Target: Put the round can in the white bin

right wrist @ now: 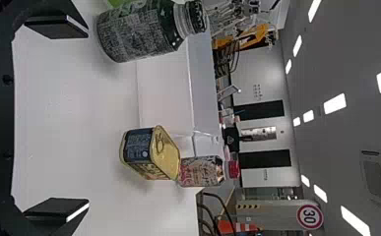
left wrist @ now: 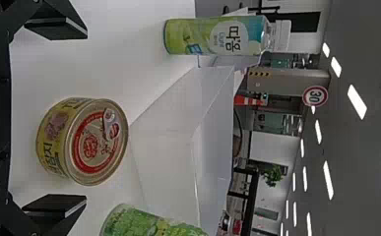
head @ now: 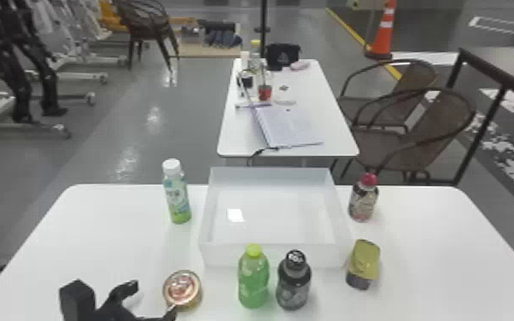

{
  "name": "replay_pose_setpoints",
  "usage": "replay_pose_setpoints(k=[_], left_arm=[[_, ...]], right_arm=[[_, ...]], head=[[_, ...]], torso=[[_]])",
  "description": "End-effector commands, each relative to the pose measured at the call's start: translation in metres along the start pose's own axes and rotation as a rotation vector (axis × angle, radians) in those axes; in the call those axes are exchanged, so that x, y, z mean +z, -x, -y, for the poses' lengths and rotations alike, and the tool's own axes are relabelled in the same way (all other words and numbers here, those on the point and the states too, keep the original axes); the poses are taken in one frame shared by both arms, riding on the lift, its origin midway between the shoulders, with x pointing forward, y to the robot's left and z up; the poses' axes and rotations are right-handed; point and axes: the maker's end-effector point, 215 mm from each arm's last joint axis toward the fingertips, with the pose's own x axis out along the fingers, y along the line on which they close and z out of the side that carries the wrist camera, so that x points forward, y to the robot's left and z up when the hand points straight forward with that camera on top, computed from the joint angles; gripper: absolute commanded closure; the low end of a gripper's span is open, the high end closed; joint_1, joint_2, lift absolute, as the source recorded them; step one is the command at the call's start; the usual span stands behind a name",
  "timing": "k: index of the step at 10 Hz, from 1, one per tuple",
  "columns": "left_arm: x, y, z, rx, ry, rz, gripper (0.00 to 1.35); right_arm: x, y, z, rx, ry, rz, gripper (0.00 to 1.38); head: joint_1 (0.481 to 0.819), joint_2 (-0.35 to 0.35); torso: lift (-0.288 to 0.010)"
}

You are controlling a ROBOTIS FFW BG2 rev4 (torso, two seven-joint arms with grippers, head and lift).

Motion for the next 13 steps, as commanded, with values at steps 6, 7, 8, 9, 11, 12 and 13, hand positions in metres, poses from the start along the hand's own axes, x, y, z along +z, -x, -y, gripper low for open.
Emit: replay_pose_setpoints(k=[6,7,8,9,11,12,13], left_arm=[[-0.004,-0.029,0.015,-0.114,-0.061,-0.086,0.12],[-0.005,-0.032,0.014,-0.117,-0.067,-0.099,0.12],[-0.007,-0.035,0.015,-0.126,-0.068,-0.106,0.12],[-0.006,-0.038,0.016,-0.133,-0.071,-0.109,0.12],[-0.009,-0.046,0.02,-0.151,-0.086,-0.125,0.12],[-0.01,-0.048,0.02,-0.153,-0.095,-0.131,0.12],[-0.012,-0.05,0.02,-0.154,-0.101,-0.141,0.12]], right_arm=[[0.0,-0.002,-0.001,0.001,-0.003,0.001,0.08],[0.0,-0.002,-0.001,0.0,-0.004,0.001,0.08],[0.0,-0.002,-0.001,0.001,-0.007,0.003,0.08],[0.001,-0.003,-0.001,0.001,-0.007,0.005,0.08],[0.0,-0.003,-0.001,0.001,-0.009,0.003,0.08],[0.0,-0.003,-0.001,0.001,-0.009,0.003,0.08],[0.0,-0.002,-0.001,0.001,-0.009,0.003,0.08]], head=[[0.549,0.0],[0.549,0.0],[0.549,0.0],[0.549,0.0],[0.549,0.0],[0.549,0.0],[0.549,0.0]], torso=[[-0.1],[-0.1],[-0.1],[-0.1],[-0.1],[-0.1],[-0.1]])
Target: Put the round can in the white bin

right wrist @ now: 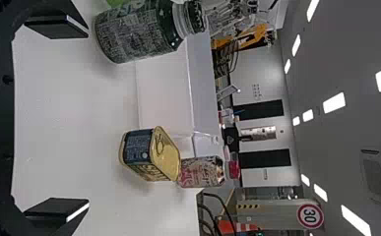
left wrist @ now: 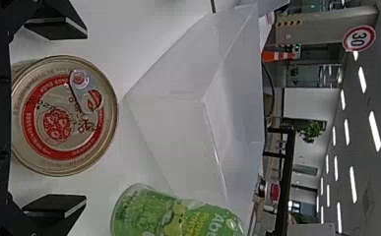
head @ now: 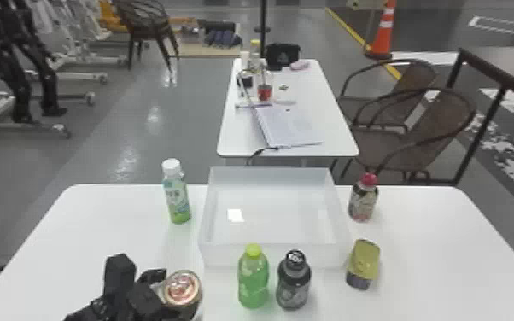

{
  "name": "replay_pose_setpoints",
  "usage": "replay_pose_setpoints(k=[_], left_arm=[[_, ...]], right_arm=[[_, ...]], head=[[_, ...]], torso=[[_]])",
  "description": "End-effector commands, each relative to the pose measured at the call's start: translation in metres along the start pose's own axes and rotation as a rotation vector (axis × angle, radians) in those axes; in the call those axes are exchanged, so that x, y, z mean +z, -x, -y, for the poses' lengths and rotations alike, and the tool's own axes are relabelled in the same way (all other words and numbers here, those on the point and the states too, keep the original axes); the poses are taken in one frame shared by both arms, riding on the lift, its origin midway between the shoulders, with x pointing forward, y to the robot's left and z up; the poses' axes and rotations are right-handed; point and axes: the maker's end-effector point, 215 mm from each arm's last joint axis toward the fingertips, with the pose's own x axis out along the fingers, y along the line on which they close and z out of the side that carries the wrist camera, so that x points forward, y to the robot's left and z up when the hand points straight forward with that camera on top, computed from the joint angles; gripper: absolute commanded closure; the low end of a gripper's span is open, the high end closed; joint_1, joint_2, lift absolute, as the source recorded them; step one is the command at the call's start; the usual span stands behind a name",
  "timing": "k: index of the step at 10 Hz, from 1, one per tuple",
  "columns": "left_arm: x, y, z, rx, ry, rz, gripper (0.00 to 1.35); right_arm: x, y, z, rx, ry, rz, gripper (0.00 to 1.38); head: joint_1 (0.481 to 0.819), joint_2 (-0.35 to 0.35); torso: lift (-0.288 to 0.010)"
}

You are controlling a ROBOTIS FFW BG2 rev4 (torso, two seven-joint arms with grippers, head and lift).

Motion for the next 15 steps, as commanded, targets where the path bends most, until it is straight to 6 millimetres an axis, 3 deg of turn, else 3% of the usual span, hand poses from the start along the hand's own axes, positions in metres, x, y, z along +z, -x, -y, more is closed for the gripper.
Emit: replay_pose_setpoints(k=[1,2,3,4,6,10,13,15], left_arm=[[-0.003,-0.003,0.0,-0.001,-0.007,-0.014,0.15],[-0.005,-0.003,-0.001,0.002,-0.009,-0.019,0.32],[-0.006,-0.003,-0.001,0.004,-0.012,-0.02,0.71],[-0.004,-0.003,-0.003,0.007,-0.024,-0.017,0.82],[0.002,-0.002,-0.005,0.015,-0.035,-0.018,0.82],[0.076,0.011,-0.025,0.093,-0.113,0.025,0.83],[0.136,-0.003,-0.02,0.033,-0.16,0.072,0.83],[0.164,-0.023,-0.005,-0.017,-0.186,0.094,0.83]], right_arm=[[0.001,0.0,0.0,0.0,0.0,0.002,0.08],[0.001,-0.001,0.0,-0.001,-0.001,0.002,0.08],[0.001,-0.001,0.0,-0.001,-0.001,0.002,0.08],[-0.001,0.0,0.001,-0.004,-0.008,0.0,0.08],[-0.002,0.001,0.002,-0.007,-0.016,-0.001,0.08],[-0.003,0.001,0.001,-0.006,-0.016,-0.003,0.09],[-0.003,0.001,0.001,-0.006,-0.016,-0.003,0.08],[-0.003,0.001,0.001,-0.007,-0.018,-0.004,0.08]], head=[[0.549,0.0],[0.549,0.0],[0.549,0.0],[0.549,0.0],[0.549,0.0],[0.549,0.0],[0.549,0.0],[0.549,0.0]], torso=[[-0.1],[-0.1],[-0.1],[-0.1],[-0.1],[-0.1],[-0.1],[-0.1]])
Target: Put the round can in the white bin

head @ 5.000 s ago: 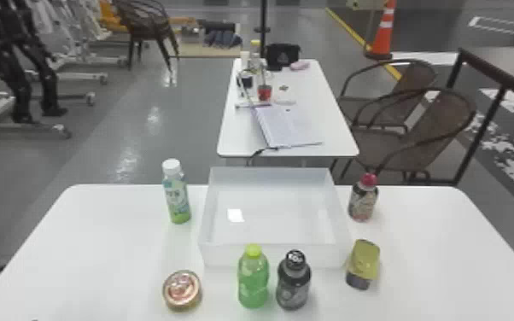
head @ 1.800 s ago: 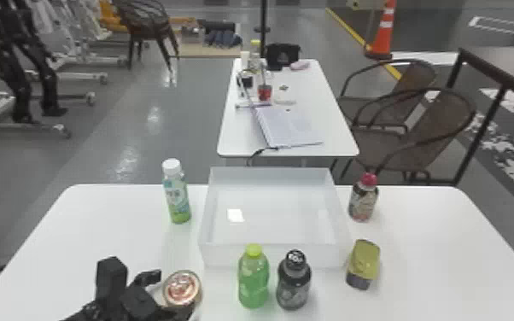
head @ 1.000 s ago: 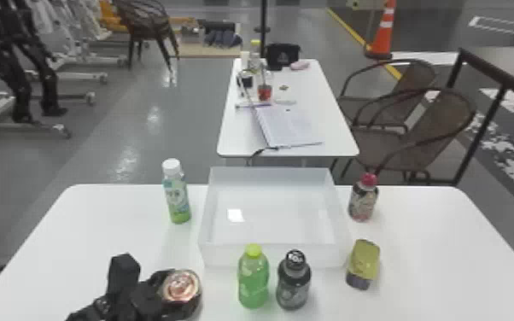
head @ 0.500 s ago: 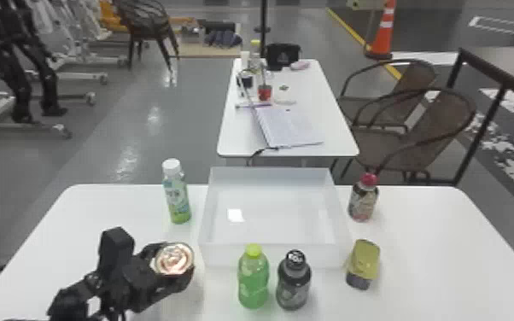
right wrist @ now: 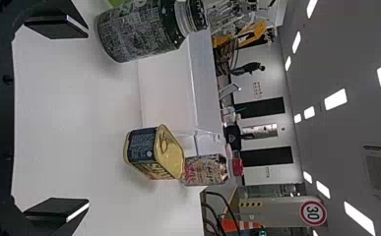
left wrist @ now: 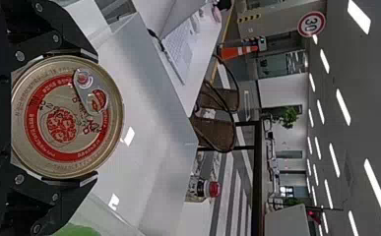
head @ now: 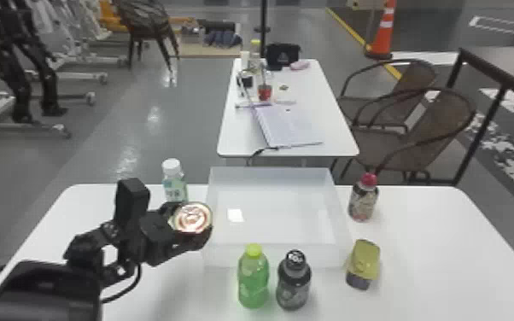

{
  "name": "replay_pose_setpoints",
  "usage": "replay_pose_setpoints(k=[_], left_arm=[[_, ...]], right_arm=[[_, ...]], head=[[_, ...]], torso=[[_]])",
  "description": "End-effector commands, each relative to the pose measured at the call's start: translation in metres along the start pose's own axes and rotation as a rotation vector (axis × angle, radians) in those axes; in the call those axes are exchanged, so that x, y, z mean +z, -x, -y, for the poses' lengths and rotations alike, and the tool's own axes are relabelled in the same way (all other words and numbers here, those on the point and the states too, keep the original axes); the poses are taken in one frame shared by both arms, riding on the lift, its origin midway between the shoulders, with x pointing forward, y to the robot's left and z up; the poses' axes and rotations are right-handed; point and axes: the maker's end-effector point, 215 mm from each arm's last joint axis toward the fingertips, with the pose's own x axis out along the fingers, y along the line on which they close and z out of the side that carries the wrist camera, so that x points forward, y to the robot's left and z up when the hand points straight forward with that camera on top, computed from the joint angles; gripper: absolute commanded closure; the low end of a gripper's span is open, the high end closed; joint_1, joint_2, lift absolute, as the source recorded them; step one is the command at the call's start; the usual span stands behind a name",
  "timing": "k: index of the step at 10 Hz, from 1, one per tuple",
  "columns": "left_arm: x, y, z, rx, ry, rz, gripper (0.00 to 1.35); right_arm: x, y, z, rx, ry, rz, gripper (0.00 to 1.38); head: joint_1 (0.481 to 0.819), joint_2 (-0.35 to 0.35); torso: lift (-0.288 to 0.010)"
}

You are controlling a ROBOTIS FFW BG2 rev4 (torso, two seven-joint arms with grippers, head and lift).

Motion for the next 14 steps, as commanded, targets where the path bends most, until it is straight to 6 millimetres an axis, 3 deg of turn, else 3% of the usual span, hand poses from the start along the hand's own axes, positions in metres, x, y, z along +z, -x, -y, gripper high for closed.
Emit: replay_pose_setpoints(k=[1,4,7,9,10,11,14], left_arm=[[0.017,-0.022,0.016,-0.056,-0.012,0.021,0.83],[0.019,-0.06,0.054,-0.211,-0.028,0.033,0.82],[0.01,-0.079,0.063,-0.256,-0.071,0.039,0.82],[0.013,-0.08,0.052,-0.222,-0.091,0.053,0.38],[0.015,-0.079,0.047,-0.209,-0.094,0.063,0.22],[0.018,-0.078,0.043,-0.202,-0.091,0.07,0.14],[0.02,-0.065,0.038,-0.173,-0.06,0.114,0.13]], right_arm=[[-0.001,0.0,0.0,-0.001,-0.002,-0.001,0.08],[0.0,-0.004,-0.004,0.008,-0.005,0.002,0.09],[0.0,-0.006,-0.005,0.013,-0.004,0.004,0.09],[0.001,-0.007,-0.005,0.014,-0.005,0.006,0.08],[0.0,-0.007,-0.005,0.013,-0.005,0.005,0.08],[0.001,-0.007,-0.005,0.013,-0.006,0.006,0.08],[0.001,-0.007,-0.005,0.016,-0.004,0.006,0.09]], head=[[0.549,0.0],[0.549,0.0],[0.549,0.0],[0.549,0.0],[0.549,0.0],[0.549,0.0],[0.549,0.0]], torso=[[-0.1],[-0.1],[-0.1],[-0.1],[-0.1],[-0.1],[-0.1]])
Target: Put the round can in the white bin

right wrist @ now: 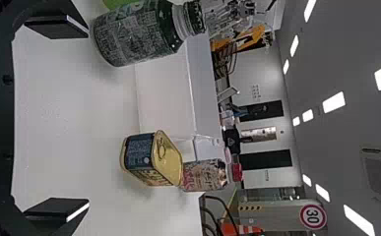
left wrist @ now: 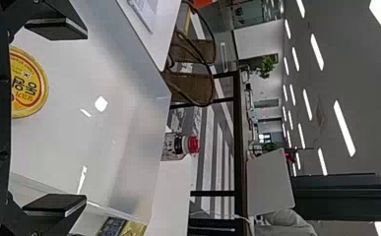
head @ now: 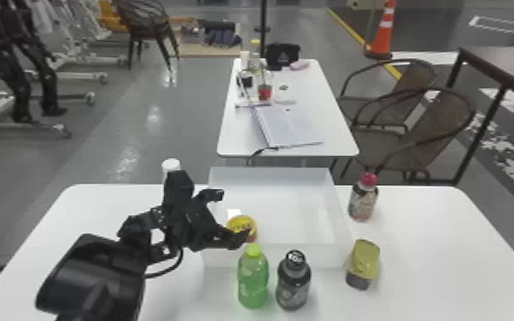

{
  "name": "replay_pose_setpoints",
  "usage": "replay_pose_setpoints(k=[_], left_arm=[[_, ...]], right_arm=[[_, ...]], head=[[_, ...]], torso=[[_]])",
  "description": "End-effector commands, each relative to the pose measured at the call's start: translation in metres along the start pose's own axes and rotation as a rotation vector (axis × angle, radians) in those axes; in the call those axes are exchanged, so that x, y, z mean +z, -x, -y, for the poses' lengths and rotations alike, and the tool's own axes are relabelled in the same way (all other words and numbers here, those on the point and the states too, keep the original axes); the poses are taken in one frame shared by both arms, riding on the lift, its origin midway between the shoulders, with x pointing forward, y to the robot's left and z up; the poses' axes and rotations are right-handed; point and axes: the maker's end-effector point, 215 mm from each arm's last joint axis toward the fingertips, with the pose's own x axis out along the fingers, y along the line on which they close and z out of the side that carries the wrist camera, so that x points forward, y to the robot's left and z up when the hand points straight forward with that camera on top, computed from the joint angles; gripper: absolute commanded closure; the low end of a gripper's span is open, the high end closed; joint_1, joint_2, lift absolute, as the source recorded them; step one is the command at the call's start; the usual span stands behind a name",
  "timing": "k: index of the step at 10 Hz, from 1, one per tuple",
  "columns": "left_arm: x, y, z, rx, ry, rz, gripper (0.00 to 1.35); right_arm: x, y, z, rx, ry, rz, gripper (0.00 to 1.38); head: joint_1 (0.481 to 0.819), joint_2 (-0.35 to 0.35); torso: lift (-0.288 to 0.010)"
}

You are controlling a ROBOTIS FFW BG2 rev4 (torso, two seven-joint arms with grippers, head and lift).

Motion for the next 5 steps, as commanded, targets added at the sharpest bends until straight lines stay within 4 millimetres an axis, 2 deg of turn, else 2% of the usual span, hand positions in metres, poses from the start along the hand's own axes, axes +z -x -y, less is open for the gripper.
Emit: replay_pose_setpoints(k=[1,3,4,5], left_arm=[[0.0,0.022,-0.009,0.07,0.017,0.03,0.13],[-0.014,0.073,-0.028,0.238,0.071,0.07,0.13],[-0.027,0.098,-0.034,0.315,0.105,0.078,0.13],[-0.038,0.117,-0.033,0.362,0.123,0.089,0.13]], right_arm=[[0.0,0.0,0.0,0.002,0.0,0.0,0.09],[-0.002,0.002,0.0,-0.001,-0.002,-0.005,0.08],[-0.002,0.003,0.0,0.0,0.0,-0.004,0.09],[-0.001,0.003,0.002,-0.002,0.002,-0.004,0.08]], head=[[0.549,0.0],[0.549,0.0],[0.549,0.0],[0.549,0.0]], torso=[[-0.1],[-0.1],[-0.1],[-0.1]])
